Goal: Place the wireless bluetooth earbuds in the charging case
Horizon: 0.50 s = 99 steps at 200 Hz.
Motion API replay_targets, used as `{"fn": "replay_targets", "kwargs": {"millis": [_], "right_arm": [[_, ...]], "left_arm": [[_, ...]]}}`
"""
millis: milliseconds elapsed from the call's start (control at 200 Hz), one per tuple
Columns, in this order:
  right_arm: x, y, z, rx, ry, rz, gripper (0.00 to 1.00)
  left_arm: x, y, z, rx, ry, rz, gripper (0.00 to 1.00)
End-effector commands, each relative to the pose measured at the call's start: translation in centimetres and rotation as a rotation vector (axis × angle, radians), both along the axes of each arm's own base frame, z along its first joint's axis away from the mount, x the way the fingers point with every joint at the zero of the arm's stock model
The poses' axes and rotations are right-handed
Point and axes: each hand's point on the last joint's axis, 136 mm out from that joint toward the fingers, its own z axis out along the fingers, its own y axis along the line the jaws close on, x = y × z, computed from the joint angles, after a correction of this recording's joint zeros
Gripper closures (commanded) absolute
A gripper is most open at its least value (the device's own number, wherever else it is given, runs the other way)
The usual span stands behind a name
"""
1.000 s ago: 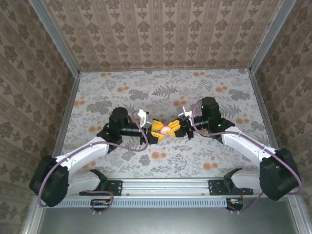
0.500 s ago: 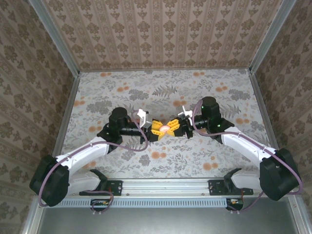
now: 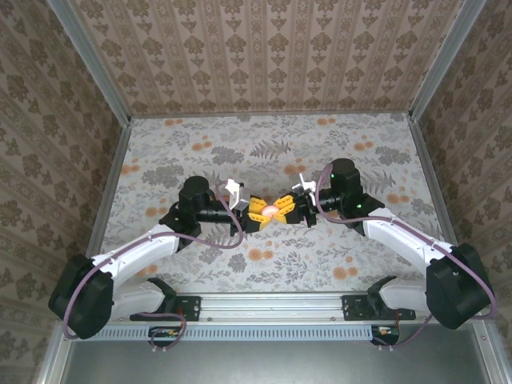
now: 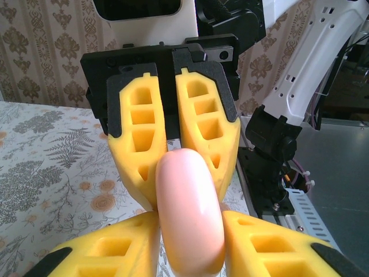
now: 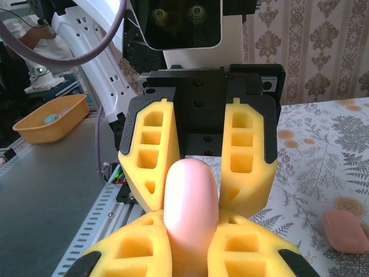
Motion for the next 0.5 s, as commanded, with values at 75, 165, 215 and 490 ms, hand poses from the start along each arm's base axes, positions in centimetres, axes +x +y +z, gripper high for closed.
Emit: {"fn": "replay_targets", "kwargs": {"millis": [75, 165, 215, 490], "right_arm": [[-0.52, 0.29, 1.21, 0.03, -0.039, 0.029, 0.95], [-0.54, 0.28, 1.34, 0.031, -0.042, 0.029, 0.95], [-0.52, 0.28, 1.35, 0.031, -0.042, 0.029, 0.95], [-0.62, 0.32, 1.55, 0.034, -0.044, 0.035, 0.95]], "left_arm": [[-0.36, -0.15, -0.44, 0.008, -0.009, -0.011, 0.67], [-0.29, -0.14, -0.45, 0.008, -0.009, -0.009, 0.66], [-0.28, -0.17, -0.49, 0.009, -0.009, -0.008, 0.65], [-0.1, -0.24, -0.43, 0.009, -0.012, -0.003, 0.68]]}}
